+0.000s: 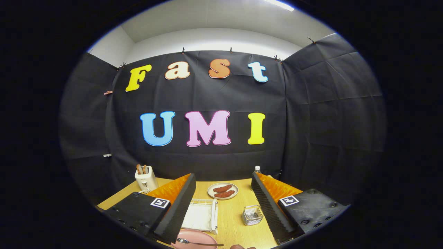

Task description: Take the plate from the dish rack, then take the spoon from the basket and place it into the plate.

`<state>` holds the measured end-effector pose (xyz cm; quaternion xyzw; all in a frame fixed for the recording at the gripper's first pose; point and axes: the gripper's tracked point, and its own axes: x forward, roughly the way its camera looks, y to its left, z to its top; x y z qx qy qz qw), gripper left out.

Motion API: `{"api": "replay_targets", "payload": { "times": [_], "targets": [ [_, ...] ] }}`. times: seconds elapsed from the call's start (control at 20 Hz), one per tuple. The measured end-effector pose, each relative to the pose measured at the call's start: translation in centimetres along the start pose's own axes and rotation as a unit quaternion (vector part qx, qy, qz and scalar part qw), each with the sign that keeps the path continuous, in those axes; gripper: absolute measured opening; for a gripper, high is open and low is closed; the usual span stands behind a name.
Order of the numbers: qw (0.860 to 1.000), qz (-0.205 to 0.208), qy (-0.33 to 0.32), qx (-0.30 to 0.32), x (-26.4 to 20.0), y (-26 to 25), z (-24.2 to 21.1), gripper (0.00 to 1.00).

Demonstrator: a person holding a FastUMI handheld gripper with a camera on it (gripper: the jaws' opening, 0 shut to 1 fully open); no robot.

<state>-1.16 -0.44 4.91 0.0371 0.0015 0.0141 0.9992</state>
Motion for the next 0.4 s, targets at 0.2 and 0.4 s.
{"api": "replay_targets", "payload": {
  "times": [0.2,0.4],
  "targets": [
    [1.000,0.007,0.003,0.003,0.5,0.3,-0.1,0.99],
    [1.000,0.015,0.006,0.007,1.2,0.7,-0.2,0.99]
  ]
}}
